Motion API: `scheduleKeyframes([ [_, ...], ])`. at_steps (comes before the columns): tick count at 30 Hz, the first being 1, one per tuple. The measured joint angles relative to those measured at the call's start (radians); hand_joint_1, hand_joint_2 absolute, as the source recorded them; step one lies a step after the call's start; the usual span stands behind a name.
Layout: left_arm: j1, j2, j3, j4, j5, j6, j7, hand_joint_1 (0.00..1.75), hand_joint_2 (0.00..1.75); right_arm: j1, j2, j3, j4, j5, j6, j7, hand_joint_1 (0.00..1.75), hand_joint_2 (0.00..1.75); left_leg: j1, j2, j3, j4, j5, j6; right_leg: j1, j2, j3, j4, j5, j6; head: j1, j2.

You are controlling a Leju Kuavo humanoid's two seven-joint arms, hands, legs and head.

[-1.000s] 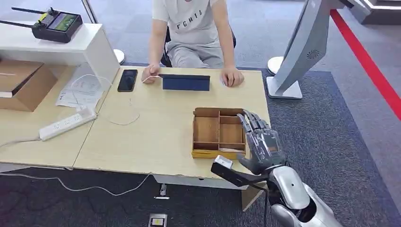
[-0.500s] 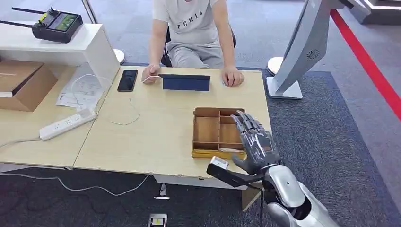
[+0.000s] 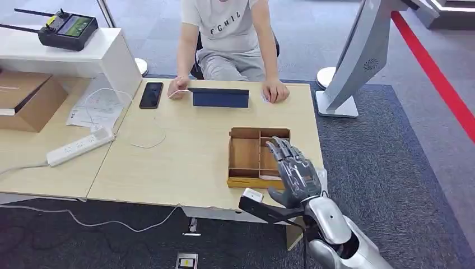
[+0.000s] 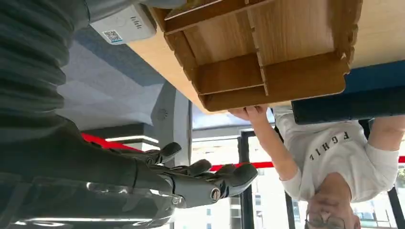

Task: Pass the card to the sensor for recognition and then transmit it.

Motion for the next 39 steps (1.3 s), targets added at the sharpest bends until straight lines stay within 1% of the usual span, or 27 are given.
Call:
scheduleKeyframes([
  [12, 0.000, 0.000, 0.000, 0.000, -0.002, 0.001, 0.000, 0.00, 1.75, -0.017, 0.017, 0.015, 0.074, -0.019, -0.004, -0.012, 0.00, 1.75, 0.000, 0.000, 0.000, 0.000, 0.000, 0.000, 0.000, 0.000, 0.000, 0.000, 0.000, 0.000, 0.000, 0.000],
  [20, -0.001, 0.000, 0.000, 0.000, -0.005, 0.001, 0.002, 0.00, 1.75, -0.035, 0.024, 0.021, 0.122, -0.019, -0.017, -0.009, 0.00, 1.75, 0.000, 0.000, 0.000, 0.000, 0.000, 0.000, 0.000, 0.000, 0.000, 0.000, 0.000, 0.000, 0.000, 0.000],
  [25, -0.001, 0.000, 0.000, 0.000, -0.009, 0.001, 0.002, 0.00, 1.75, -0.049, 0.025, 0.024, 0.148, -0.018, -0.037, -0.015, 0.00, 1.75, 0.000, 0.000, 0.000, 0.000, 0.000, 0.000, 0.000, 0.000, 0.000, 0.000, 0.000, 0.000, 0.000, 0.000],
  [29, -0.002, 0.000, 0.000, 0.000, -0.014, 0.012, 0.010, 0.00, 1.75, -0.058, 0.021, 0.024, 0.170, -0.024, -0.040, -0.020, 0.00, 1.75, 0.000, 0.000, 0.000, 0.000, 0.000, 0.000, 0.000, 0.000, 0.000, 0.000, 0.000, 0.000, 0.000, 0.000],
  [35, -0.001, 0.001, 0.000, 0.000, -0.014, 0.016, 0.013, 0.00, 1.75, -0.073, 0.017, 0.030, 0.206, -0.053, -0.049, -0.025, 0.00, 1.75, 0.000, 0.000, 0.000, 0.000, 0.000, 0.000, 0.000, 0.000, 0.000, 0.000, 0.000, 0.000, 0.000, 0.000],
  [39, -0.001, 0.002, 0.000, 0.000, -0.014, 0.018, 0.014, 0.00, 1.75, -0.083, 0.016, 0.035, 0.237, -0.105, -0.053, -0.039, 0.00, 1.75, 0.000, 0.000, 0.000, 0.000, 0.000, 0.000, 0.000, 0.000, 0.000, 0.000, 0.000, 0.000, 0.000, 0.000],
])
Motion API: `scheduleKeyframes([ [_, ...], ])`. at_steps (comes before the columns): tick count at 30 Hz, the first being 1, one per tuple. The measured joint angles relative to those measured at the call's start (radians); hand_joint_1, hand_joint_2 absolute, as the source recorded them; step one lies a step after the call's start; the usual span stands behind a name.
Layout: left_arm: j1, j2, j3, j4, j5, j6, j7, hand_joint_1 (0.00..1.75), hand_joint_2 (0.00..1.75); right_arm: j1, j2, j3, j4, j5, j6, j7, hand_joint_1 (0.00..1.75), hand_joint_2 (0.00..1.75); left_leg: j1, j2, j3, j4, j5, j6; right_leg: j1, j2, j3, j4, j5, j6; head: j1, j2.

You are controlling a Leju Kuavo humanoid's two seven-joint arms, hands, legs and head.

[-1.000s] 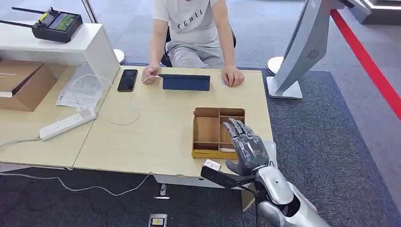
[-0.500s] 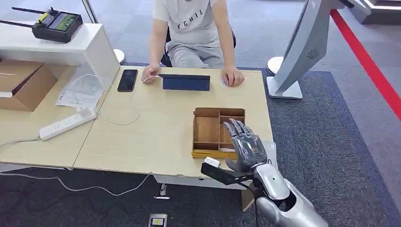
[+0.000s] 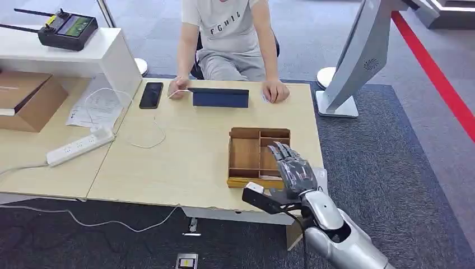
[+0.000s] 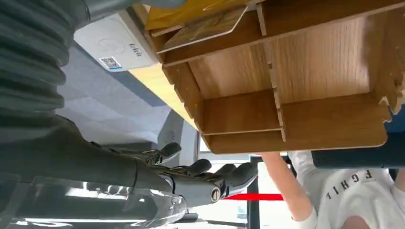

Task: Pass the card to the sensor for recognition and then transmit it.

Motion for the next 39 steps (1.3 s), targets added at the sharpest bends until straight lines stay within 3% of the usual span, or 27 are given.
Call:
scheduleKeyframes([
  [39, 0.001, 0.001, 0.000, 0.000, 0.003, 0.014, 0.004, 0.00, 1.75, -0.041, -0.016, 0.055, 0.115, -0.067, -0.043, -0.006, 0.00, 1.75, 0.000, 0.000, 0.000, 0.000, 0.000, 0.000, 0.000, 0.000, 0.000, 0.000, 0.000, 0.000, 0.000, 0.000],
])
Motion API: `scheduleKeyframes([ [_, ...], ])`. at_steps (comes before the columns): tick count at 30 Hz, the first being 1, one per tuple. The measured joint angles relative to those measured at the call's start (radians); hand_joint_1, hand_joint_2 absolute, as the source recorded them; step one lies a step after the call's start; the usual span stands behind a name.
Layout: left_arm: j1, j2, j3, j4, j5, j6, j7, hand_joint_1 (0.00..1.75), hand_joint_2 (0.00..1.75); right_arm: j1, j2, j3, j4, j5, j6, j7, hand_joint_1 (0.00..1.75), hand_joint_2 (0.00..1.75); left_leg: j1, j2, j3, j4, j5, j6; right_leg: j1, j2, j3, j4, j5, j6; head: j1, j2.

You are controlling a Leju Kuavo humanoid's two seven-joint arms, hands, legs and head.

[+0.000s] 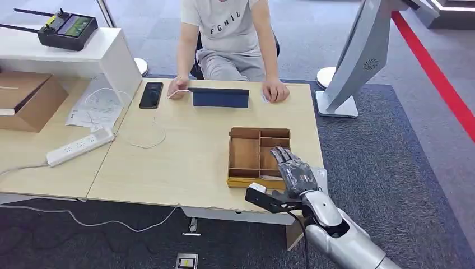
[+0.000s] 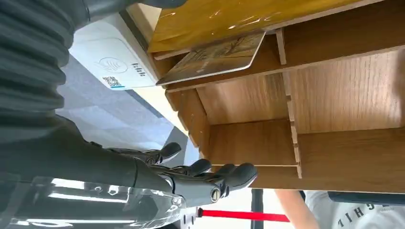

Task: Pass the card to the sensor for recognition and then transmit it.

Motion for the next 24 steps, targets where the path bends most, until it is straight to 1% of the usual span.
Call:
scheduleKeyframes([
  [24, 0.001, 0.005, 0.000, 0.000, -0.001, 0.003, -0.001, 0.00, 1.75, 0.001, -0.008, 0.006, 0.001, 0.002, -0.001, 0.000, 0.00, 1.75, 0.000, 0.000, 0.000, 0.000, 0.000, 0.000, 0.000, 0.000, 0.000, 0.000, 0.000, 0.000, 0.000, 0.000],
])
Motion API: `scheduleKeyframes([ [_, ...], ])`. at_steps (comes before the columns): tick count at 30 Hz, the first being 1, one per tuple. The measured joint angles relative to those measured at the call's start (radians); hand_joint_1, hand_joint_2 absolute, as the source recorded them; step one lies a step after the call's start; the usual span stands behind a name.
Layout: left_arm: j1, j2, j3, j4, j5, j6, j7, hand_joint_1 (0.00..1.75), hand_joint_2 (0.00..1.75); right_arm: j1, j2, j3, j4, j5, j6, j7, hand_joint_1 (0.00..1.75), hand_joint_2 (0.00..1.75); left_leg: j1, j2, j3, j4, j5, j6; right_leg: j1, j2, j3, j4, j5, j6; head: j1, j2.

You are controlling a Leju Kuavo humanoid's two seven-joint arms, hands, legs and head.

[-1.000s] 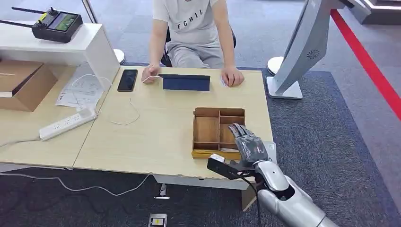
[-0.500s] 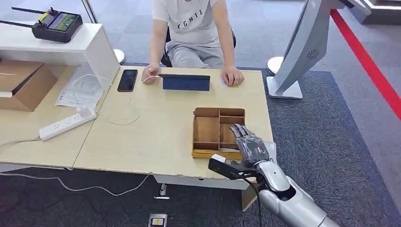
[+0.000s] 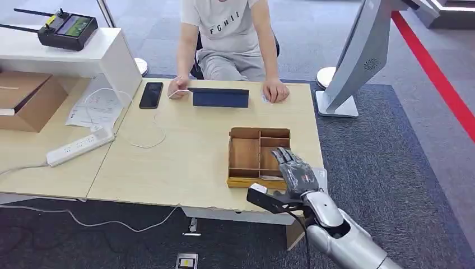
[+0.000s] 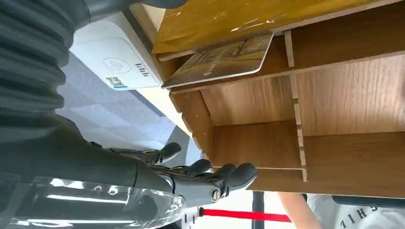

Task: Pass the card to the sensor for recognition and then transmit it.

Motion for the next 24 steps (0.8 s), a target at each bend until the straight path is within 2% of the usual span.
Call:
scheduleKeyframes([
  [13, 0.007, 0.002, 0.000, 0.000, 0.011, 0.002, -0.006, 0.00, 1.75, 0.001, 0.002, 0.013, 0.000, -0.003, 0.012, -0.008, 0.00, 1.75, 0.000, 0.000, 0.000, 0.000, 0.000, 0.000, 0.000, 0.000, 0.000, 0.000, 0.000, 0.000, 0.000, 0.000],
  [14, 0.007, 0.002, 0.000, 0.000, 0.011, 0.002, -0.006, 0.00, 1.75, 0.001, 0.002, 0.014, 0.000, -0.003, 0.014, -0.008, 1.71, 1.75, 0.000, 0.000, 0.000, 0.000, 0.000, 0.000, 0.000, 0.000, 0.000, 0.000, 0.000, 0.000, 0.000, 0.000],
  [24, 0.009, 0.002, 0.000, 0.000, 0.010, 0.002, -0.008, 0.00, 1.75, 0.000, 0.001, 0.016, -0.001, 0.013, 0.010, 0.010, 1.75, 1.75, 0.000, 0.000, 0.000, 0.000, 0.000, 0.000, 0.000, 0.000, 0.000, 0.000, 0.000, 0.000, 0.000, 0.000],
])
